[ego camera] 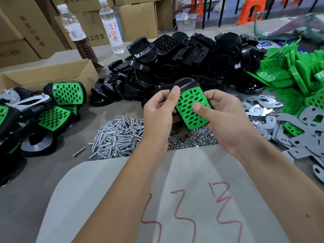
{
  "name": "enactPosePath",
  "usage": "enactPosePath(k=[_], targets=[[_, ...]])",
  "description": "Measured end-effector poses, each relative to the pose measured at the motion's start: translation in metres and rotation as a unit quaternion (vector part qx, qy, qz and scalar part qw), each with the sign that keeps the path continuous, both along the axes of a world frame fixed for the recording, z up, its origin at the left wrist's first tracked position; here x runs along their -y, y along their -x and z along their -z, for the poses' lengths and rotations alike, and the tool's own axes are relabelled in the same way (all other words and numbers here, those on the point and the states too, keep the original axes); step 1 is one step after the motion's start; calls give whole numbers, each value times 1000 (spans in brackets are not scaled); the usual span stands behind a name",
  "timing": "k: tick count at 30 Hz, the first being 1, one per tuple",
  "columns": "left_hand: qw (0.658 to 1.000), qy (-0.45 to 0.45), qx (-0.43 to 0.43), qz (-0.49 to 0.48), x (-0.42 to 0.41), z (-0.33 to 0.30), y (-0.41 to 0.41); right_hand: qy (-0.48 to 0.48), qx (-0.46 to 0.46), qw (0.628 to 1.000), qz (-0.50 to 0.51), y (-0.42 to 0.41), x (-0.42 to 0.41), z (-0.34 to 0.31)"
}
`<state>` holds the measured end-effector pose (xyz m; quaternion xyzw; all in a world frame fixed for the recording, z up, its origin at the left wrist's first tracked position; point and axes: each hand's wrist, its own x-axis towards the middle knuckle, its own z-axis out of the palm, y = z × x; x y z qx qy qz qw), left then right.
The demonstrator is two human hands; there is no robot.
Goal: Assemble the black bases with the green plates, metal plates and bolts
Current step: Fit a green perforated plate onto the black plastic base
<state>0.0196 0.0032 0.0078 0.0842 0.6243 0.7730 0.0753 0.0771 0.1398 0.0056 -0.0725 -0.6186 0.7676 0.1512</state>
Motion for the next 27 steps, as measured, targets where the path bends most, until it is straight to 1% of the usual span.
enactPosePath(k=[6, 11, 14, 18, 23, 27], targets=[[1000, 27, -3, -10, 5, -13, 0, -70, -21, 997, -35, 0, 1, 1], [998, 4, 56, 6, 6, -17, 0, -108, -44, 993, -34, 1, 4, 1], [997, -2, 73, 26, 8, -18, 0, -88, -46, 995, -30, 1, 5, 2], [997, 5, 71, 42, 11, -16, 3, -68, -43, 997, -13, 1, 5, 1], [996, 49, 20, 73, 13, -15, 3, -63, -23, 998, 2, 2, 2, 1], [996, 49, 26, 67, 12, -13, -1, -60, -27, 998, -13, 1, -1, 1]])
